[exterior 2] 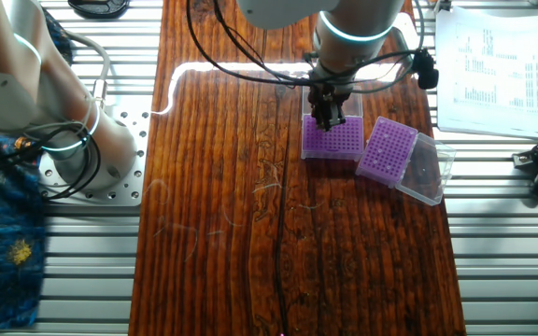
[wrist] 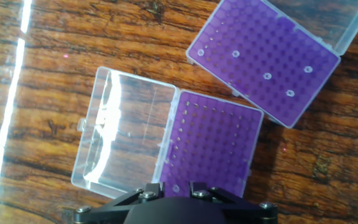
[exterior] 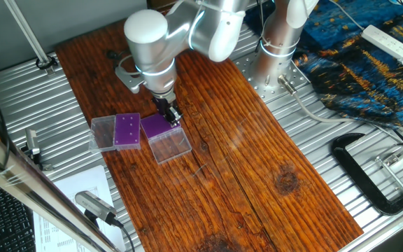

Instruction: Transfer all small pipette tips from one holder to another

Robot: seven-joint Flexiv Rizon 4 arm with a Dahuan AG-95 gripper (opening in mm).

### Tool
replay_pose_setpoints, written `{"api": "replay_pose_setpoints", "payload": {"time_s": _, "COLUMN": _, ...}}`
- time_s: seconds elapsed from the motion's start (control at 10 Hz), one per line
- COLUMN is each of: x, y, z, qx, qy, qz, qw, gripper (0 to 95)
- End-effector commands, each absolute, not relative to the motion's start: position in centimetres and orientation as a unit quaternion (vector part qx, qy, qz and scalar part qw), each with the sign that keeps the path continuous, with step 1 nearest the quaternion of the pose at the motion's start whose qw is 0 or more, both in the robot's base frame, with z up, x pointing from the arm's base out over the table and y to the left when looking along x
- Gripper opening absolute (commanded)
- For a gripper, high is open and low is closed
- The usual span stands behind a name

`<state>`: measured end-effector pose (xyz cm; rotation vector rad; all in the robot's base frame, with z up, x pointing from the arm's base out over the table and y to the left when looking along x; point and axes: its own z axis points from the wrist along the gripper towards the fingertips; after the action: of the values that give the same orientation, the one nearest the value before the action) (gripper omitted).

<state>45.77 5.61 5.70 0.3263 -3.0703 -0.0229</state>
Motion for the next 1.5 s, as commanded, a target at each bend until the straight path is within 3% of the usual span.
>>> {"api": "replay_pose_setpoints", "payload": {"time_s": 0.1, "x": 45.63, "y": 5.53, "z": 5.89, "qx": 0.109, "qy": -0.994, "qz": -0.007, "qw": 0.03, "gripper": 19.0}}
{"api": "replay_pose_setpoints", "payload": {"time_s": 1.5, "x": 45.63, "y": 5.9, "z": 5.34, "qx": 0.11, "qy": -0.993, "qz": -0.003, "qw": 0.034, "gripper": 19.0}}
